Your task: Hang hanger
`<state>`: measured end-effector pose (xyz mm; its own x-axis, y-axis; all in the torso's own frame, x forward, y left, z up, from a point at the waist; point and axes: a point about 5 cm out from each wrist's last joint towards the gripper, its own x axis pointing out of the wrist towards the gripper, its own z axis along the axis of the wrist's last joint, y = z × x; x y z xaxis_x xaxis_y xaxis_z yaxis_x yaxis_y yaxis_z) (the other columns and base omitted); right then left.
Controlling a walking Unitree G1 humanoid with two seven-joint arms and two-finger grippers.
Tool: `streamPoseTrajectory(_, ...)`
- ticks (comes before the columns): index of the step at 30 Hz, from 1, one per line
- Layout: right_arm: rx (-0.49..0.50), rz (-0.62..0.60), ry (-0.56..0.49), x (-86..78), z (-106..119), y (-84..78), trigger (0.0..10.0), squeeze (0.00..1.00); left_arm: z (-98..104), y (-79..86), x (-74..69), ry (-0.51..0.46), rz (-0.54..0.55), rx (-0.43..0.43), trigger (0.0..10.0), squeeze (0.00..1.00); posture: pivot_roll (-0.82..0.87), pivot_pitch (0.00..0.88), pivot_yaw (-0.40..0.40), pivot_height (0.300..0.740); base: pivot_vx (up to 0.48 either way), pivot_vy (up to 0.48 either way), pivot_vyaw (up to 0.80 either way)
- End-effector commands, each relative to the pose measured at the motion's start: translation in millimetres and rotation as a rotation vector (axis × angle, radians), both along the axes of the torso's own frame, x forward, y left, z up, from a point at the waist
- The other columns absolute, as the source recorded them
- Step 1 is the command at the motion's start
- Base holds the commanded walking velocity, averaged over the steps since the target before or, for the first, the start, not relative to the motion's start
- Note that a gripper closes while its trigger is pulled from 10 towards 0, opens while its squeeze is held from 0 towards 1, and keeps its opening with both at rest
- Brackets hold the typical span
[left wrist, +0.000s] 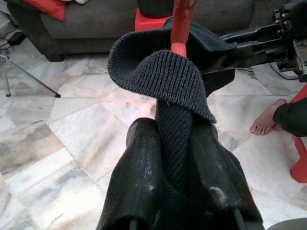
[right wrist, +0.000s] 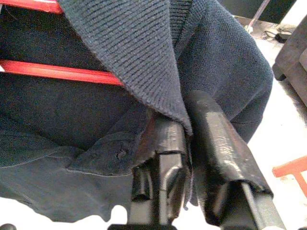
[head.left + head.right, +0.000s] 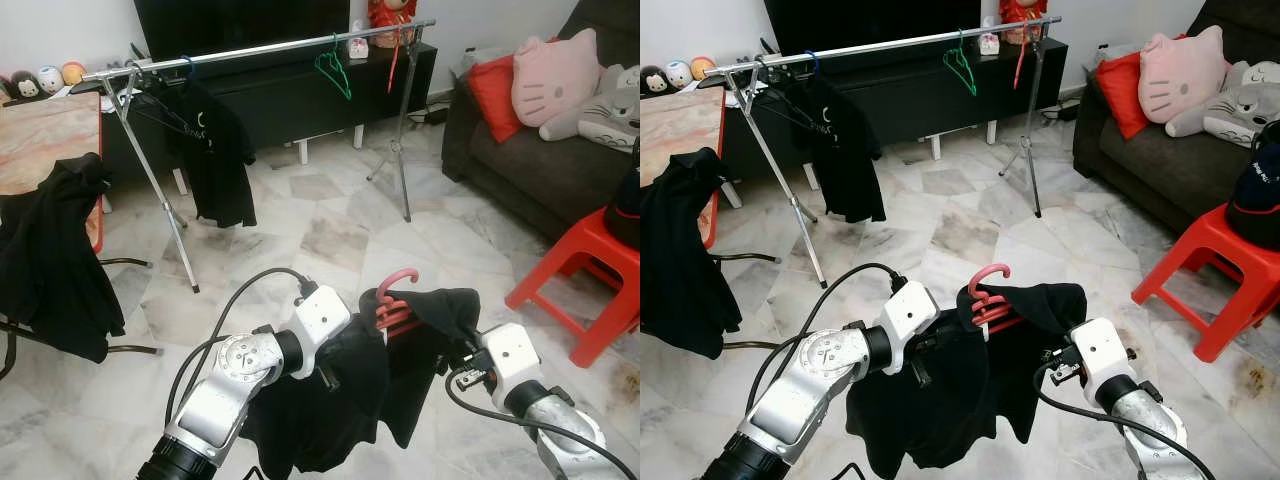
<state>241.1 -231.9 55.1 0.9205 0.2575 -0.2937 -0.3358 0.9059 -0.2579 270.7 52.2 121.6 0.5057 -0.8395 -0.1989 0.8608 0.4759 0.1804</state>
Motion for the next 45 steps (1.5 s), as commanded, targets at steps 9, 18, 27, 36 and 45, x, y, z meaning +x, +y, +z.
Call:
streamPoseTrajectory(9, -0.011, 0.011, -0.002, 2.4, 0, 0.5, 0.0, 0.0, 9, 0.6, 0.3, -0.046, -0.008, -0.015, 10.0, 0.0, -0.11, 0.0, -0.019, 0.74, 0.0, 0.0, 0.0)
streamPoseTrajectory(18, -0.029, 0.023, 0.008, 4.2, -1, 0.7, 0.0, 0.0, -21, 36.5, 7.5, -0.119, -0.043, 0.362, 10.0, 0.0, -0.1, 0.0, -0.021, 0.74, 0.0, 0.0, 0.0)
streamPoseTrajectory(27, -0.045, 0.041, 0.039, 2.5, -4, -1.3, 0.0, 0.0, -10, 69.3, 15.1, -0.112, -0.063, 0.343, 10.0, 0.0, -0.1, 0.0, -0.023, 0.74, 0.0, 0.0, 0.0)
streamPoseTrajectory(36, -0.082, 0.061, 0.083, 1.1, -8, -9.2, 0.0, 0.0, 6, 113.7, 13.2, -0.077, -0.236, 0.421, 10.0, 0.0, -0.1, 0.0, -0.025, 0.74, 0.0, 0.0, 0.0)
streamPoseTrajectory(45, -0.082, 0.114, 0.124, -3.1, -12, -6.7, 0.0, 0.0, 1, 119.8, 4.0, 0.016, -0.375, 0.483, 10.0, 0.0, -0.1, 0.0, -0.027, 0.74, 0.0, 0.0, 0.0)
